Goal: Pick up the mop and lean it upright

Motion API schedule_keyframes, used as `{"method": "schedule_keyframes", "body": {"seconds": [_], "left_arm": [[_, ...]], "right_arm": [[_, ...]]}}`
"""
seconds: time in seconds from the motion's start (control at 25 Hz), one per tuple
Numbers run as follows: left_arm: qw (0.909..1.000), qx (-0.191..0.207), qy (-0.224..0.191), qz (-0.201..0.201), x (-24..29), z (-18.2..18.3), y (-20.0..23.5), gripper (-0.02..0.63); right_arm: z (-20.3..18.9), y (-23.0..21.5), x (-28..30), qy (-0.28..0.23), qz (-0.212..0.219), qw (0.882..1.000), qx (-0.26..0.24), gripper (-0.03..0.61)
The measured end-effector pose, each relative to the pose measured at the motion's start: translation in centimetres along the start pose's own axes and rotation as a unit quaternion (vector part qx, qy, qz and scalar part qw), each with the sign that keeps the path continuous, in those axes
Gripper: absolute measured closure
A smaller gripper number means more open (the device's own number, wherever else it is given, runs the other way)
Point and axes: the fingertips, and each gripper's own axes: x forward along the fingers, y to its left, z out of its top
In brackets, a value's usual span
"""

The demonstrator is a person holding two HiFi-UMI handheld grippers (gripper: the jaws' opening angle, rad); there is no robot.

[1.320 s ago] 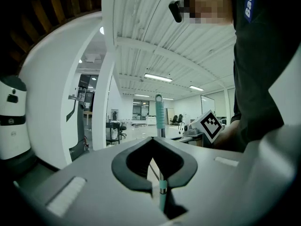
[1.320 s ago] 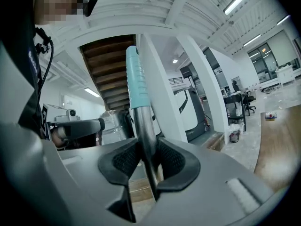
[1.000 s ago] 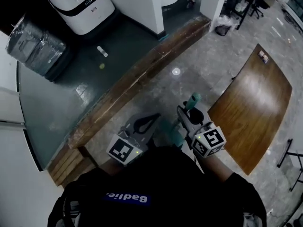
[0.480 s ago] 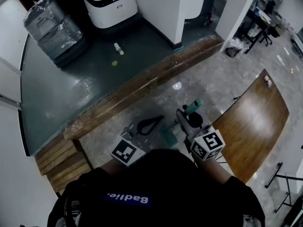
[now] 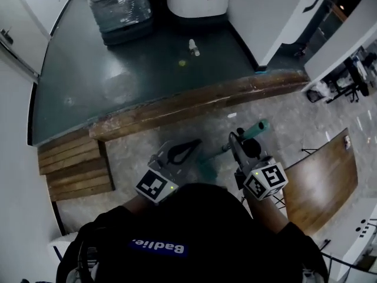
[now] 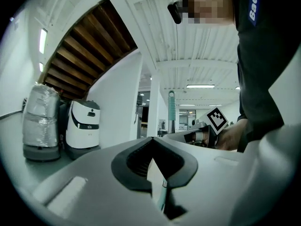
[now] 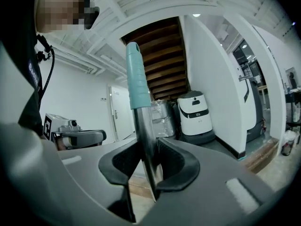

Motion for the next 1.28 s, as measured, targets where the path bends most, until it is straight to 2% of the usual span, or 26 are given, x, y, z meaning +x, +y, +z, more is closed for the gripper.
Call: {"method": "schedule_keyframes", "body": {"seconds": [0.16,0.32,0.48,0.6,0.76,0.88,1.0,1.28], "left_arm": [[0.9978,0.005,-0.008,0.065,-6.2,0.5,3.4,0.595],[0.9888,0.010,-0.015,0.148,-12.5,0.8,6.5,0.595],[0.9737,0.009,-0.020,0.227,-17.6,0.8,7.9,0.595],[0.9571,0.010,-0.022,0.289,-21.3,0.9,8.8,0.595],[0.9247,0.008,-0.017,0.380,-26.8,0.5,10.6,0.595],[0.8943,0.007,-0.011,0.447,-30.0,0.3,12.3,0.595],[0.8634,0.010,-0.012,0.504,-32.5,0.6,14.3,0.595],[0.7956,0.006,-0.007,0.606,-35.6,1.3,19.1,0.595]], "right_arm": [[-0.7,5.5,4.2,0.015,0.063,0.998,-0.002,0.469],[-1.7,11.5,8.7,0.040,0.142,0.989,-0.007,0.471],[-2.3,17.6,12.0,0.061,0.233,0.970,-0.019,0.472],[-2.6,22.1,14.4,0.070,0.302,0.950,-0.028,0.472],[-3.6,28.5,17.8,0.082,0.396,0.914,-0.037,0.471],[-4.2,32.7,20.6,0.091,0.466,0.879,-0.040,0.471],[-5.0,36.0,23.1,0.108,0.519,0.847,-0.039,0.471],[-6.0,42.4,27.5,0.141,0.641,0.753,-0.048,0.471]]}}
